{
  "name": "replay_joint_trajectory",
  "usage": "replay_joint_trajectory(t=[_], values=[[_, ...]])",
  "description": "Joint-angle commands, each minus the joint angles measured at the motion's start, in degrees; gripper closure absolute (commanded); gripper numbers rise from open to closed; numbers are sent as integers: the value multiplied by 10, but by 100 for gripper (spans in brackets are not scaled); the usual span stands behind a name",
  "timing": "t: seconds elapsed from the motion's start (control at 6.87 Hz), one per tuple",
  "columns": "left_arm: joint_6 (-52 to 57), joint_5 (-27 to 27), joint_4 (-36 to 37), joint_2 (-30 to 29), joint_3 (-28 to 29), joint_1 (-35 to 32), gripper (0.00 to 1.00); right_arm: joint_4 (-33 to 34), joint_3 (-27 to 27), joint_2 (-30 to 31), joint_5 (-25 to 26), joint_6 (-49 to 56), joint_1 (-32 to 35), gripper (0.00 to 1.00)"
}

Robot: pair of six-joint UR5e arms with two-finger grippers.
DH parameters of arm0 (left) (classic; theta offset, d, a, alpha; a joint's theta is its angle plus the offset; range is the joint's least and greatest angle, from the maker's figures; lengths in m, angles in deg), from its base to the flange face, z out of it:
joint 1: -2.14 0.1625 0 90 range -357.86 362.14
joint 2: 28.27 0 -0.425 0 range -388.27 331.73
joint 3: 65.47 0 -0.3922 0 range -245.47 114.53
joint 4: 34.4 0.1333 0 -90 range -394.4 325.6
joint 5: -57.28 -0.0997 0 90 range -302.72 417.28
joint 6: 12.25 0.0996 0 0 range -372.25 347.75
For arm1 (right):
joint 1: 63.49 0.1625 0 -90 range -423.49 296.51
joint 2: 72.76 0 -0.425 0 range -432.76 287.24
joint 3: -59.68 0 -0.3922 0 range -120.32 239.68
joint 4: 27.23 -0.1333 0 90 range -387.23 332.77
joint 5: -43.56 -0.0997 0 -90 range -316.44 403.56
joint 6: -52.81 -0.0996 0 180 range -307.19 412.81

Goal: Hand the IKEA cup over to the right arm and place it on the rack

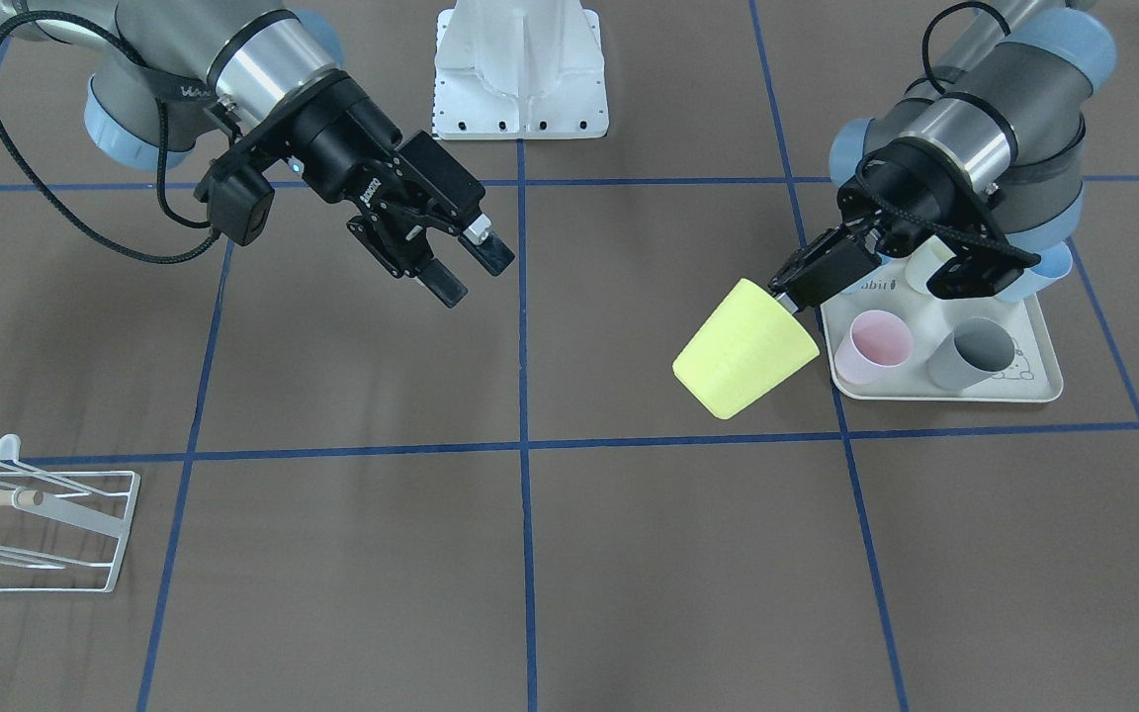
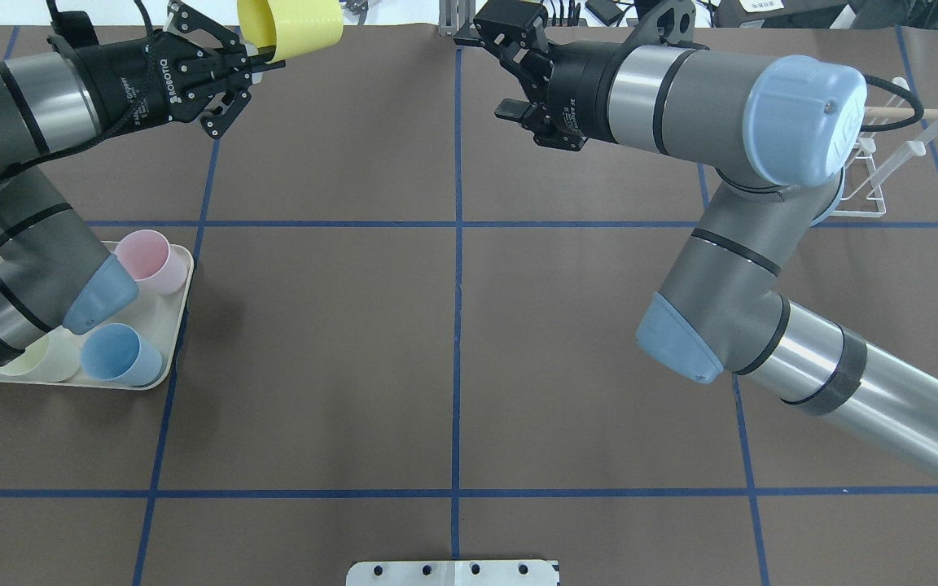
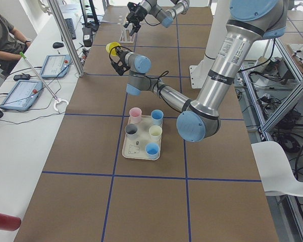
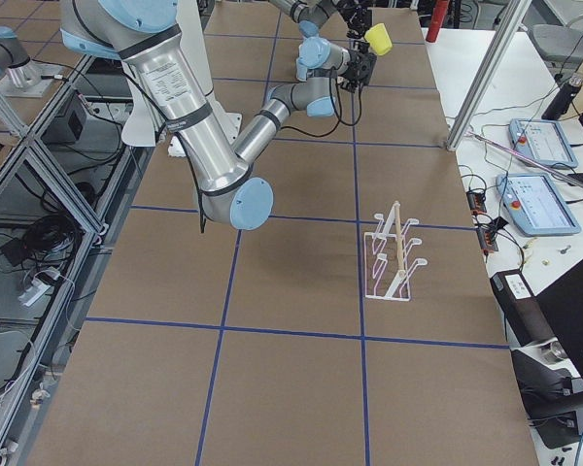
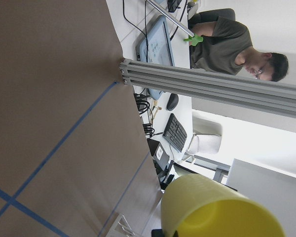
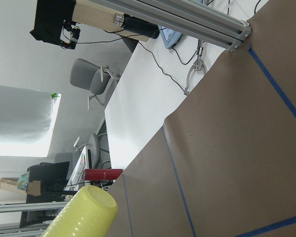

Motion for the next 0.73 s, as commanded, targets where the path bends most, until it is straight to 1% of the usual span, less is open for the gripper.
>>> replay_joint_trajectory(t=[0.0,0.15,0.58], values=[[-79,-104,-88,-32,32,59,100,-69,7,0,58,-22,-19,1],[-100,-135,-111,-47,46,77,100,-82,9,0,68,-22,-23,1],[-114,-139,-114,-83,51,90,100,-104,12,0,86,-37,-23,1]])
